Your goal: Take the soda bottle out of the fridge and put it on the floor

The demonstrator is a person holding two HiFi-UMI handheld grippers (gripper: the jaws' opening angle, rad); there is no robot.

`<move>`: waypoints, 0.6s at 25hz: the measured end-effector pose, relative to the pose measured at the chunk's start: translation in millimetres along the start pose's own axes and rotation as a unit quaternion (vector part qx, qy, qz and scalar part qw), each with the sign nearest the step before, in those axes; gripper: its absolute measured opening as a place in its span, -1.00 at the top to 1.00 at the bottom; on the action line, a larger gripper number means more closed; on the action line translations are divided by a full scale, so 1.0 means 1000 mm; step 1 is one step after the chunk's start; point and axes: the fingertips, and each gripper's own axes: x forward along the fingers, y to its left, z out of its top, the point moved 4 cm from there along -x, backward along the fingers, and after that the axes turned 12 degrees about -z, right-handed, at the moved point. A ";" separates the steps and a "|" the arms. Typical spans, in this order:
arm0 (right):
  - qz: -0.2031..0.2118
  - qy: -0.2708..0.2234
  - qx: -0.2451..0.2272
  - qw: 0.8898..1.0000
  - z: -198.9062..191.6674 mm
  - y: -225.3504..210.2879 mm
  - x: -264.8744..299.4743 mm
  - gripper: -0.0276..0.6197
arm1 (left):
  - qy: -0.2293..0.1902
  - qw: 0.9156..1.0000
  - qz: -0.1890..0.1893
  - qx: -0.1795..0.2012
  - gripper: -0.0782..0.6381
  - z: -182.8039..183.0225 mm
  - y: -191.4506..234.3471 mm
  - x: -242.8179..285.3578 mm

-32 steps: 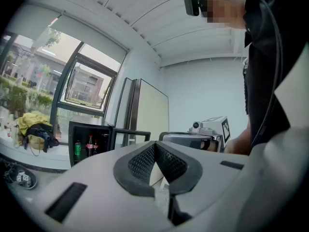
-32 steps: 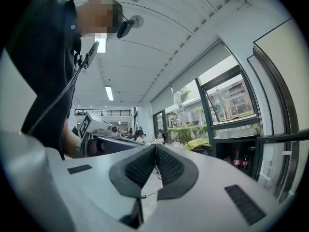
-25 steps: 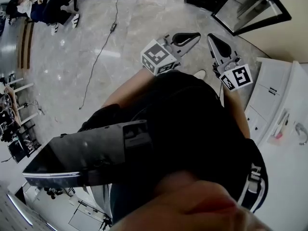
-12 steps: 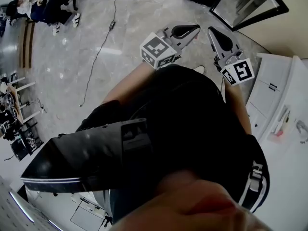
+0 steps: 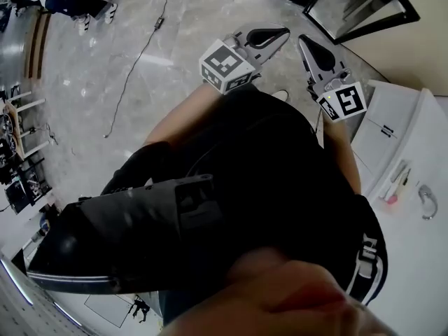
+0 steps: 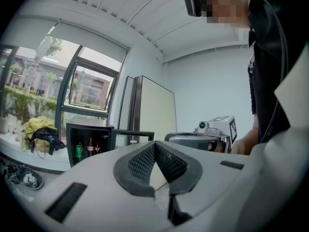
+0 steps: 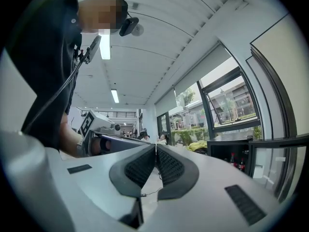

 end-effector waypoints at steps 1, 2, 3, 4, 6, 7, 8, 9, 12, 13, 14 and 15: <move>0.002 0.000 0.002 1.000 -0.001 -0.004 -0.001 0.87 | 0.000 1.000 0.002 -0.001 0.78 -0.001 -0.001 0.004; 0.003 0.001 0.003 1.000 -0.002 -0.006 0.000 0.87 | -0.001 1.000 0.003 -0.002 0.78 -0.002 -0.001 0.006; 0.005 0.001 0.004 1.000 -0.003 -0.008 0.002 0.87 | 0.000 1.000 0.003 -0.003 0.78 -0.002 0.000 0.008; 0.006 0.002 0.005 1.000 -0.003 -0.009 0.005 0.87 | 0.000 1.000 0.004 -0.004 0.78 -0.002 0.001 0.009; 0.008 0.002 0.008 1.000 -0.005 -0.011 0.010 0.87 | 0.001 1.000 0.005 -0.003 0.78 -0.003 0.006 0.011; 0.008 0.002 0.010 1.000 -0.006 -0.013 0.013 0.87 | 0.001 1.000 0.006 -0.003 0.78 -0.004 0.009 0.012; 0.007 0.003 0.013 1.000 -0.008 -0.015 0.016 0.87 | 0.000 1.000 0.006 -0.004 0.78 -0.004 0.014 0.012; 0.006 0.004 0.016 1.000 -0.010 -0.018 0.020 0.87 | -0.001 1.000 0.007 -0.005 0.78 -0.005 0.019 0.013; 0.003 0.012 0.022 1.000 -0.016 -0.027 0.039 0.87 | -0.003 1.000 0.006 -0.008 0.78 -0.007 0.043 0.012; 0.001 0.015 0.021 1.000 -0.017 -0.030 0.047 0.87 | -0.004 1.000 0.004 -0.010 0.78 -0.007 0.053 0.011; -0.003 0.019 0.020 1.000 -0.018 -0.034 0.056 0.87 | -0.005 1.000 0.002 -0.012 0.78 -0.007 0.063 0.011; -0.007 0.022 0.020 1.000 -0.019 -0.038 0.065 0.87 | -0.007 1.000 0.000 -0.014 0.78 -0.007 0.074 0.011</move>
